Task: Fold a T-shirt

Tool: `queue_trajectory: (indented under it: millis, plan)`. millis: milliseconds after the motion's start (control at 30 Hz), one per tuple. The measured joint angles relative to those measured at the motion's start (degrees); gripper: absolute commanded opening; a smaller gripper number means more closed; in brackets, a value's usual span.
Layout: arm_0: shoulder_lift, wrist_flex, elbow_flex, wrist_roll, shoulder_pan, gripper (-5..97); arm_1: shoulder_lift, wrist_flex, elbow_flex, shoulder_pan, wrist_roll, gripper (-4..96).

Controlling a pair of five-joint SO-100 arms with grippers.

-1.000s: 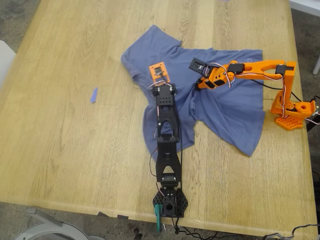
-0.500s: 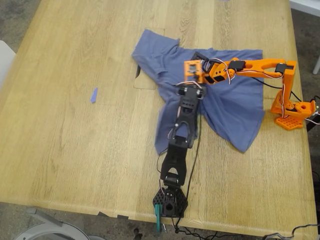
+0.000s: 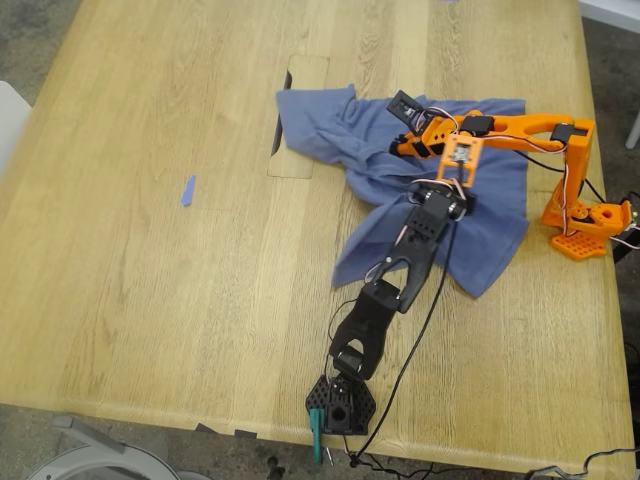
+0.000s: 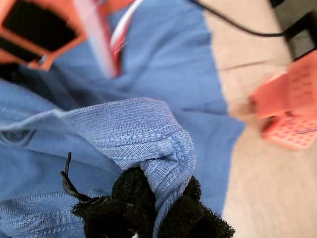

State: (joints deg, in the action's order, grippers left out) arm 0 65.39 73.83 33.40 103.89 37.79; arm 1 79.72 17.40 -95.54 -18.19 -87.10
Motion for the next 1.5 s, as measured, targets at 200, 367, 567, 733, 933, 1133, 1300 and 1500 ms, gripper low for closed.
queue_trajectory:
  millis: [200, 367, 567, 733, 933, 1133, 1300, 1500]
  plan:
    - [-4.7, 0.0, -8.3, 0.0, 4.8, 0, -1.0, -2.5, -1.8, -0.6, 0.0, 0.0]
    - [-17.1, 0.0, -19.0, 0.0, 7.4, 0, -1.6, -3.8, -2.9, -1.8, 0.0, 0.0]
    - [-35.2, 0.0, -37.1, 0.0, 8.3, 0, -1.6, -4.7, -4.2, -3.2, 0.2, 0.0]
    - [-42.5, -0.5, -45.4, 0.0, 8.4, 0, -1.6, -5.5, -5.6, -4.5, 0.4, 0.0]
    - [-44.1, -6.3, -47.3, 0.1, 8.4, 0, -1.6, -7.0, -7.6, -6.3, 0.5, 0.0]
    - [-48.9, -14.3, -47.3, -0.9, 9.1, 0, -1.6, -8.6, -8.6, -7.8, 0.6, 0.0]
    - [-52.6, -19.4, -47.3, -1.6, 9.7, 0, -1.7, -9.8, -9.2, -8.1, 0.6, 0.0]
    - [-56.9, -25.0, -47.3, -2.0, 10.5, 0, -1.7, -10.9, -10.6, -8.4, 0.6, 0.0]
